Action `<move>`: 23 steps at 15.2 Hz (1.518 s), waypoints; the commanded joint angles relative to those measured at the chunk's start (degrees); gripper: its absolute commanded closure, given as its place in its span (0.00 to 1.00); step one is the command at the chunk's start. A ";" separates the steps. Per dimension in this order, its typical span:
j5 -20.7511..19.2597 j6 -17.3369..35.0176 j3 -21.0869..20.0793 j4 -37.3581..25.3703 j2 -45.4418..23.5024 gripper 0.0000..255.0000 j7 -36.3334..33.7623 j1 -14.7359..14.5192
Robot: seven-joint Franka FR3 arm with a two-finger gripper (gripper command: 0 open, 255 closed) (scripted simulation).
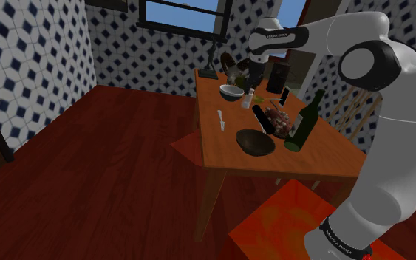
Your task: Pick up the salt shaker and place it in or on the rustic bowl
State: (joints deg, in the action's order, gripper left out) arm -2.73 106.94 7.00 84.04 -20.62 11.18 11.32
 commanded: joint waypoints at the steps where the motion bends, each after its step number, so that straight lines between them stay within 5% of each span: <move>1: -0.01 -1.40 -0.02 -1.27 0.11 1.00 -0.01 -0.06; 6: 0.05 -5.11 0.01 -5.07 0.04 1.00 0.25 0.00; 14: -2.57 -1.21 -1.52 18.08 18.95 1.00 -5.21 -3.58; 23: -3.43 -2.69 -5.19 35.63 37.38 1.00 -11.82 -6.35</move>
State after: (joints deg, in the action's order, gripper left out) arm -6.21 104.71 2.51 117.79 14.54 0.46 5.40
